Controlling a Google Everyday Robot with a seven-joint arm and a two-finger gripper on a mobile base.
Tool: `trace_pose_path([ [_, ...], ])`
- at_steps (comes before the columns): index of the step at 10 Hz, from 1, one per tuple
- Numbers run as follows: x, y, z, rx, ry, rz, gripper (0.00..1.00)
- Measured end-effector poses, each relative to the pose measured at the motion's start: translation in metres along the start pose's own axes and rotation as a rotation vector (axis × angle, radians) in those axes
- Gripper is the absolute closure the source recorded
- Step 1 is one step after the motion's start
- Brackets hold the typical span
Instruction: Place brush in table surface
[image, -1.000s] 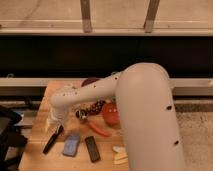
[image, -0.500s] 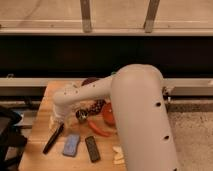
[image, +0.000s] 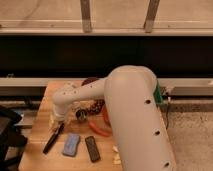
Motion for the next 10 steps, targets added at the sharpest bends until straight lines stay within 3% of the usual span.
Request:
trace_pose_path([
  [3, 0.0, 0.018, -0.001, 0.02, -0.02, -0.063, 0.73],
  [6, 0.008, 0.024, 0.004, 0.034, -0.008, -0.078, 0.99],
  [10, 0.021, 0.028, 0.007, 0.043, 0.013, -0.089, 1.0],
])
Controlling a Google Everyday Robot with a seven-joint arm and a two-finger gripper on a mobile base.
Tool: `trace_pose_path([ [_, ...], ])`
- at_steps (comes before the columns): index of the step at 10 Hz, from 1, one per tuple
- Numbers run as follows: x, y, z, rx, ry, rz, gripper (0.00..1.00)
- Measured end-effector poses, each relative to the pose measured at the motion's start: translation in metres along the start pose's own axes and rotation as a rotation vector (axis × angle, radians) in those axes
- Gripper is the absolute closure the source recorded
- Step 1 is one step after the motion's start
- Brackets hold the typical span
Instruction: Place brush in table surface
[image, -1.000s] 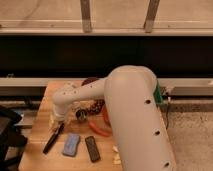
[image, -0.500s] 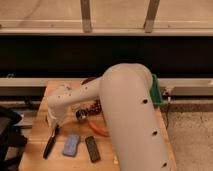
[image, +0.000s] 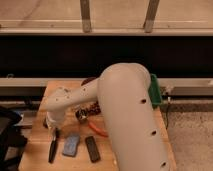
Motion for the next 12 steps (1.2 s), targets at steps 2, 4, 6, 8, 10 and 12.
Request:
trace_pose_path([
  [2, 0.007, 0.009, 0.002, 0.021, 0.01, -0.022, 1.0],
  [4, 0.015, 0.023, 0.007, 0.031, 0.026, -0.051, 1.0],
  [6, 0.02, 0.028, 0.011, 0.033, 0.038, -0.06, 1.0],
  [8, 0.024, 0.032, 0.015, 0.038, 0.051, -0.065, 1.0],
  [10, 0.022, 0.025, 0.01, 0.04, 0.063, -0.044, 1.0],
  [12, 0.013, 0.014, 0.0, 0.041, 0.056, -0.013, 1.0],
])
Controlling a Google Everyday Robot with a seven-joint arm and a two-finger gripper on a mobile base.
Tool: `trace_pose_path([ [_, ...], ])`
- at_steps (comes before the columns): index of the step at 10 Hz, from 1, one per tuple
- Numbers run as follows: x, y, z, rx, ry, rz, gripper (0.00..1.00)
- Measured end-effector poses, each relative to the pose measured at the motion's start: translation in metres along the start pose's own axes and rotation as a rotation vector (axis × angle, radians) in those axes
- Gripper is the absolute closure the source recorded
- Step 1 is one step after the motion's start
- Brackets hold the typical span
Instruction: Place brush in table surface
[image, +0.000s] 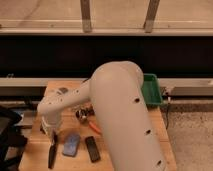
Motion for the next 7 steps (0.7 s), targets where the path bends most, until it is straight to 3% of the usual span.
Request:
trace_pose_path([
  [3, -0.014, -0.015, -0.017, 0.004, -0.011, 0.043, 1.0],
  [7, -0.041, -0.05, -0.067, 0.018, -0.052, 0.116, 1.0],
])
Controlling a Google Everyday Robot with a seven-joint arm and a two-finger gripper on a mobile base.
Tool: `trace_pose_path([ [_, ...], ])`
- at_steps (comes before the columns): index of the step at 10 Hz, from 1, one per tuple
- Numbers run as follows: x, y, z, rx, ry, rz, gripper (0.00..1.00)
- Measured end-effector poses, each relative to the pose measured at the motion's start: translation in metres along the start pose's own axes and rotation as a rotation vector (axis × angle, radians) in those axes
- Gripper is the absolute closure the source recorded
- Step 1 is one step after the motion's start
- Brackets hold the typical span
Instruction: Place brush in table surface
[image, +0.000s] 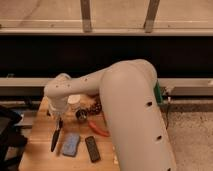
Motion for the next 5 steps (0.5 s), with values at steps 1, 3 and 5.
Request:
trace_pose_path([
  [1, -0.007, -0.005, -0.014, 0.007, -0.018, 0.01, 1.0],
  [3, -0.018, -0.009, -0.043, 0.021, -0.057, 0.02, 1.0],
  [5, -0.023, -0.014, -0.057, 0.032, -0.08, 0.03, 1.0],
])
